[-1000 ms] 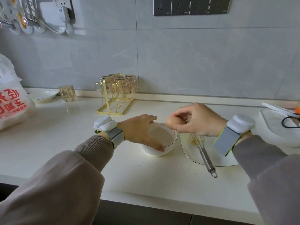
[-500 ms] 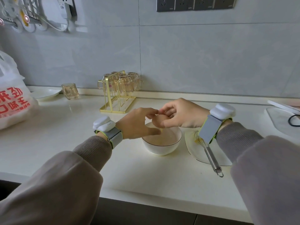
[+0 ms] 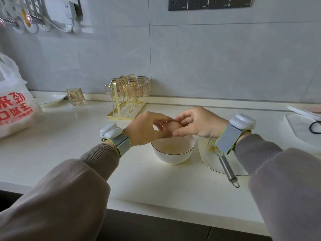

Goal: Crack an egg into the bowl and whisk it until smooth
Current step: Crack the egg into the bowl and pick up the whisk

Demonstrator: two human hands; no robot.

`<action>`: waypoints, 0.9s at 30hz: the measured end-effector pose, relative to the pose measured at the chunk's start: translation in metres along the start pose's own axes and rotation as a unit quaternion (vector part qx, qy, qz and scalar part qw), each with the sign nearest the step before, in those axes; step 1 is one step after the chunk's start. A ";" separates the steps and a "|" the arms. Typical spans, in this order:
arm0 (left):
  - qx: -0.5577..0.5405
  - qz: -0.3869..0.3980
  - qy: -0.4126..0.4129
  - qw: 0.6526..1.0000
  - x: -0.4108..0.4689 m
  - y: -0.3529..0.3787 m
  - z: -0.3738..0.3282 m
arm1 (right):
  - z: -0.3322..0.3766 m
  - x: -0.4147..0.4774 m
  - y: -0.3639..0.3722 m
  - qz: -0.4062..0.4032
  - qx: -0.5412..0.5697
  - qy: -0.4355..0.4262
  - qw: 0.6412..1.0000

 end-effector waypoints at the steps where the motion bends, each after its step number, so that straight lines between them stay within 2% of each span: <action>1: -0.005 0.002 -0.002 1.000 0.000 0.000 0.002 | 0.000 -0.001 0.000 -0.002 0.005 0.001 1.000; 8: -0.020 0.020 -0.017 0.999 0.002 0.003 0.004 | -0.002 -0.003 0.002 0.000 -0.009 0.012 1.000; 13: 0.012 0.044 -0.023 0.999 0.002 0.004 0.008 | 0.000 -0.003 0.000 -0.003 -0.035 0.013 0.999; 17: 0.032 0.033 -0.018 0.999 0.004 0.000 0.005 | 0.004 -0.004 -0.004 -0.022 -0.040 0.006 0.999; 22: 0.089 0.031 -0.007 0.996 0.005 -0.008 -0.005 | 0.008 -0.005 -0.005 -0.024 -0.081 0.012 0.996; 27: 0.153 0.063 0.008 0.986 0.005 -0.008 -0.010 | 0.010 -0.006 -0.007 -0.022 -0.114 0.013 0.993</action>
Point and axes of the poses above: each hand's wrist, its own x-axis towards the middle knuckle, its own y-axis out of the palm, z = x × y, the point moved 10 cm from there along x, towards the middle knuckle, and after that the axes turned 12 degrees about x, right-handed, at the moved point
